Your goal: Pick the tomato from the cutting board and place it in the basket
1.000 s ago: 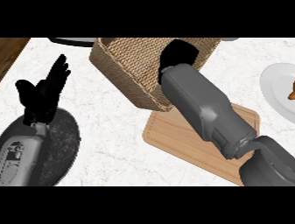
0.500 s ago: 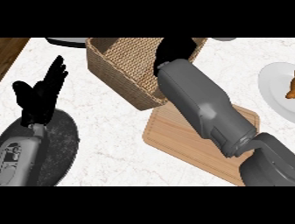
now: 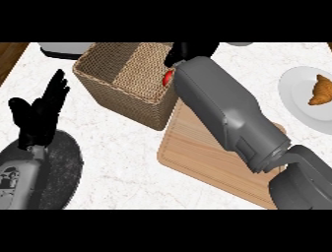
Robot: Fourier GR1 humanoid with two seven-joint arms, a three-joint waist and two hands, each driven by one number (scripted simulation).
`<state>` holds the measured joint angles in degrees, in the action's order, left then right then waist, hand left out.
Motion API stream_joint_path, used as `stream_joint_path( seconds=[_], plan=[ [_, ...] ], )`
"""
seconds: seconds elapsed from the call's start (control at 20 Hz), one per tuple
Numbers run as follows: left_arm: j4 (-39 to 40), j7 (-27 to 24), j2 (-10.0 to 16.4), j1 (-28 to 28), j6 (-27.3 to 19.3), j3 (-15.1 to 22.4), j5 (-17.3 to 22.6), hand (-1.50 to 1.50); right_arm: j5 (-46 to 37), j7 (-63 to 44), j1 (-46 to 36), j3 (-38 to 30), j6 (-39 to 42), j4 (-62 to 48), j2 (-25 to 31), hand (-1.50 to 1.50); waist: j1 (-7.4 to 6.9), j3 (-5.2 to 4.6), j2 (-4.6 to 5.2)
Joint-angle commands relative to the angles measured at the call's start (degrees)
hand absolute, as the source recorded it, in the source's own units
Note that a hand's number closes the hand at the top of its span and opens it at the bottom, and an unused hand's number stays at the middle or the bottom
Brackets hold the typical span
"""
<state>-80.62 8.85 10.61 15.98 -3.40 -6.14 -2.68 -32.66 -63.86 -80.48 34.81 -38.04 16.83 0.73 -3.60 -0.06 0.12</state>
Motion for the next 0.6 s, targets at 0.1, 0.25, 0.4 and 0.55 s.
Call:
stream_joint_path(
  seconds=[0.1, 0.25, 0.4, 0.55],
  plan=[
    [-1.4, 0.5, -0.2, -1.3, -1.5, -0.9, 0.0, 0.00, -0.8, -12.2, 1.0, -2.7, -18.9, 0.9, -0.7, -1.50, 2.37, 0.05, -1.03],
    [0.1, -1.2, 1.2, -3.2, -0.8, -2.2, 0.1, 0.00, -0.1, -11.1, 3.0, -4.0, -22.4, 3.5, -0.7, -1.50, 4.37, 0.03, -1.62],
    [-0.4, -1.0, 0.8, -4.6, -0.2, -2.5, 1.3, 0.00, -0.3, -10.3, 9.2, -2.0, -23.7, 7.5, -0.7, -1.50, 4.52, 0.00, -1.83],
    [-1.2, -0.1, 1.6, -4.2, -0.6, -3.4, 1.3, 0.00, -0.5, -9.2, 12.5, -0.5, -24.7, 13.0, -0.7, -1.50, 5.44, 0.02, -2.21]
  ],
)
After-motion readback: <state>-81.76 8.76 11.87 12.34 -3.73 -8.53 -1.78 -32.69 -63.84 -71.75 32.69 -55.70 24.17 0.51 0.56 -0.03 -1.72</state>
